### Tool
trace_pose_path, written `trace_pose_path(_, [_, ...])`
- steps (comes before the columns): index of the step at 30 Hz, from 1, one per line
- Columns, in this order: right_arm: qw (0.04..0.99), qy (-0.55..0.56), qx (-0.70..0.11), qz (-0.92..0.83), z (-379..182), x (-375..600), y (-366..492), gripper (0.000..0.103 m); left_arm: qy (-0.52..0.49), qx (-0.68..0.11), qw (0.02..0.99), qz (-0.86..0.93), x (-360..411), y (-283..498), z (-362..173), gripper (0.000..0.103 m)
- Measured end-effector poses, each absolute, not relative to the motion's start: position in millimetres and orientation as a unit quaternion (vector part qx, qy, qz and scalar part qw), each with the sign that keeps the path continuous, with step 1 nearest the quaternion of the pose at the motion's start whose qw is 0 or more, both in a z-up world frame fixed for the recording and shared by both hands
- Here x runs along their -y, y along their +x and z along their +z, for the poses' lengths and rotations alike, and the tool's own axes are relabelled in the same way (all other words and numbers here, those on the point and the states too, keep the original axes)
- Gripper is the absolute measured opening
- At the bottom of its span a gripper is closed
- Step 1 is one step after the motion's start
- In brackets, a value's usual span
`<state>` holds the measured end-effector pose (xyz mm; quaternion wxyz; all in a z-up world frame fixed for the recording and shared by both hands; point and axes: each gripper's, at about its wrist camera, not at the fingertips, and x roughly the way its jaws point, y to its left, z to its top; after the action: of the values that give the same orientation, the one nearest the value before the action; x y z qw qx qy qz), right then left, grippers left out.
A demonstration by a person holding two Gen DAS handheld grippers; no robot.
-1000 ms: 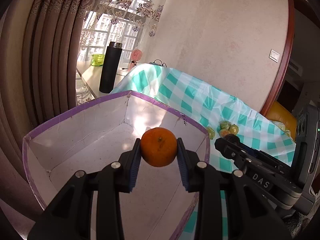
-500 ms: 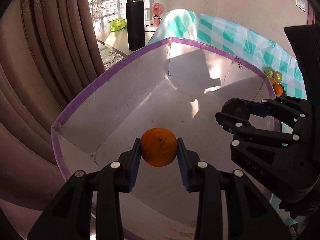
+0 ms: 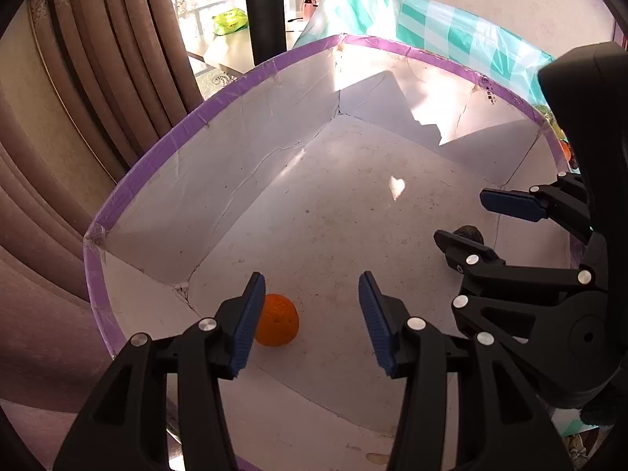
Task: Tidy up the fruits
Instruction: 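Open both tools to drop the orange and brown fruit into the box, then move both tools back over the fruits on the cloth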
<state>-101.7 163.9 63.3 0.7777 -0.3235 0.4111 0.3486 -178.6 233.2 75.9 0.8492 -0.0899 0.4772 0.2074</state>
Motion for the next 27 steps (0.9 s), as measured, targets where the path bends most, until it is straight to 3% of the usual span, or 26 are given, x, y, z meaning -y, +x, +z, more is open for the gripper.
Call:
trace_pose_path(6, [0.783,-0.308,-0.403,0.359,70,-159,-103,0.053,-0.078,-0.487,0.840,0.224,-234,-180,80,0.056])
trace_pose_path(8, [0.795,-0.289,-0.390,0.364,79,-153,-103,0.056,-0.072,-0.479,0.838,0.253,-236,-184,87,0.077])
trace_pose_path(9, [0.803,-0.272,-0.383,0.365,85,-147,-101,0.059,-0.067,-0.470,0.839,0.265,-237,-186,92,0.082])
trace_pose_path(11, [0.817,-0.228,-0.366,0.383,102,-133,-97,0.075,-0.060,-0.458,0.845,0.269,-236,-190,101,0.095])
trace_pose_path(18, [0.870,-0.085,-0.284,0.394,143,-42,-76,0.086,-0.032,-0.377,0.892,0.247,-189,-191,144,0.101])
trace_pose_path(23, [0.901,-0.010,-0.311,0.304,125,46,-27,0.086,-0.028,-0.300,0.941,0.153,-110,-170,162,0.101])
trace_pose_path(27, [0.915,0.013,-0.352,0.197,84,114,23,0.086,-0.025,-0.305,0.951,0.044,-44,-118,142,0.101])
